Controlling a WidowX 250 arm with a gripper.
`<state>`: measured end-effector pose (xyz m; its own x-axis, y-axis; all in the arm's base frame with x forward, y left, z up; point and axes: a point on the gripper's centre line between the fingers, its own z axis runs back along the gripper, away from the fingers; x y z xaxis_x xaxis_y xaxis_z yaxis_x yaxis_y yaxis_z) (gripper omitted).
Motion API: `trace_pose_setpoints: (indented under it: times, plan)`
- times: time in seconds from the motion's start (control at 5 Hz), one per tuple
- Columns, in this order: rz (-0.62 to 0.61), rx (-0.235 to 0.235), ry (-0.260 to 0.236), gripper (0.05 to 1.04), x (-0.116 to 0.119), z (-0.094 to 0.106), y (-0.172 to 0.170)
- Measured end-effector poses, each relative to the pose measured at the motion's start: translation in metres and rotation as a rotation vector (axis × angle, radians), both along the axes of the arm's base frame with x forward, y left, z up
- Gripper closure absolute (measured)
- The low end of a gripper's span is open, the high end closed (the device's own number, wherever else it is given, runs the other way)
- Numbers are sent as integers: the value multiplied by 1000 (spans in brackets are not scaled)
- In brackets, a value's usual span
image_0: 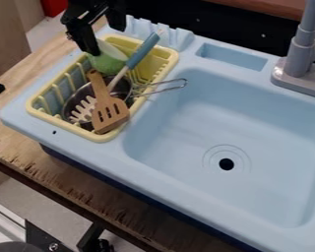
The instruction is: Move the green object to the upper left side of the sink
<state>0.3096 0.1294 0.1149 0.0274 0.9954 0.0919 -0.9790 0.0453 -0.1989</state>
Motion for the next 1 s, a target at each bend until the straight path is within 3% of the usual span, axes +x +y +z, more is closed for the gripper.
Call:
trace_pose_setpoints:
  times: [0.4,0.6,0.8,1.0]
  plan:
    - [-13,9,10,88,2,1,-7]
    - [-138,74,28,88,3,6,-17]
    - [-320,91,13,88,6,11,-35]
    - [-526,142,53,88,9,20,-46]
